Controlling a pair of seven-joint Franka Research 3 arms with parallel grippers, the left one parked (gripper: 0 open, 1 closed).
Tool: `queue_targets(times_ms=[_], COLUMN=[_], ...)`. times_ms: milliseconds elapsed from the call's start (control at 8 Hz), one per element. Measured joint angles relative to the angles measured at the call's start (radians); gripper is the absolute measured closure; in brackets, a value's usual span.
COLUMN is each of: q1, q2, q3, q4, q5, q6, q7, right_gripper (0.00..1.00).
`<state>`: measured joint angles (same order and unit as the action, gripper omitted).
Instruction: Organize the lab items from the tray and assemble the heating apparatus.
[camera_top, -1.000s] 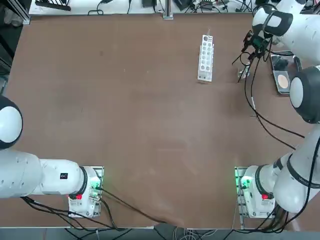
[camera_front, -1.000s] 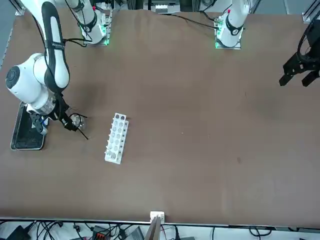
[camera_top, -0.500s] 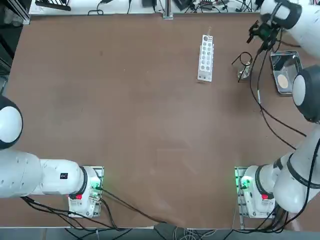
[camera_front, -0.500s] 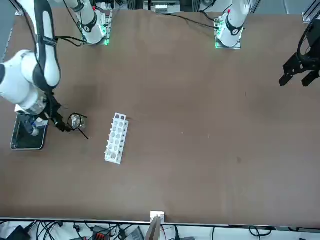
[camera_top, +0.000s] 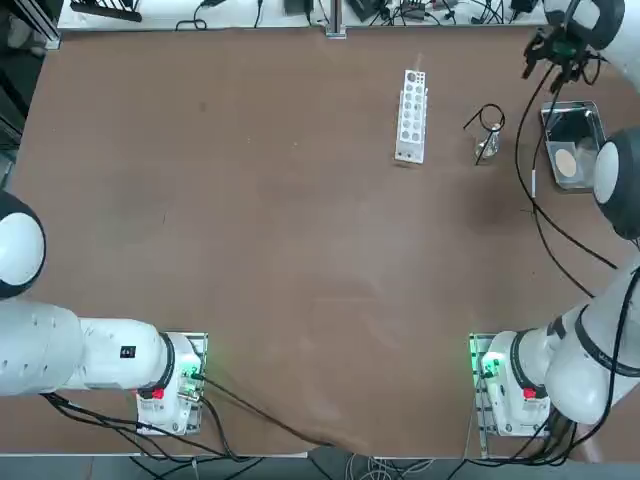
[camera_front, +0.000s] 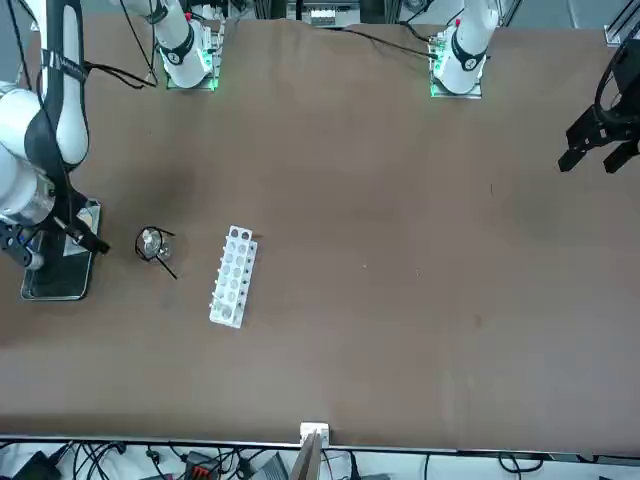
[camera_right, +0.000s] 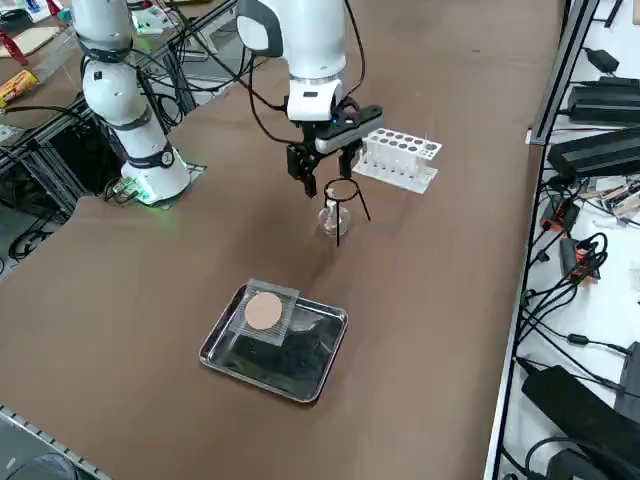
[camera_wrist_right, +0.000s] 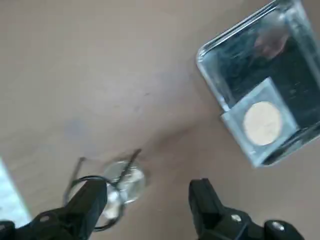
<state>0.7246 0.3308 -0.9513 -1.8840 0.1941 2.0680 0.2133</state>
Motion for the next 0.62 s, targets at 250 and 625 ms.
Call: queue_targets(times_ms=[250, 625], q1=[-0.040, -0.090], q2=[0.065, 0.216], q3=[0.000, 0.005], q4=[-0.004, -0.008], q5=[-0.078, -0.087], q6=[0.019, 0.119], q7=[-0.086, -0.173], right_gripper=[0.00, 0.00])
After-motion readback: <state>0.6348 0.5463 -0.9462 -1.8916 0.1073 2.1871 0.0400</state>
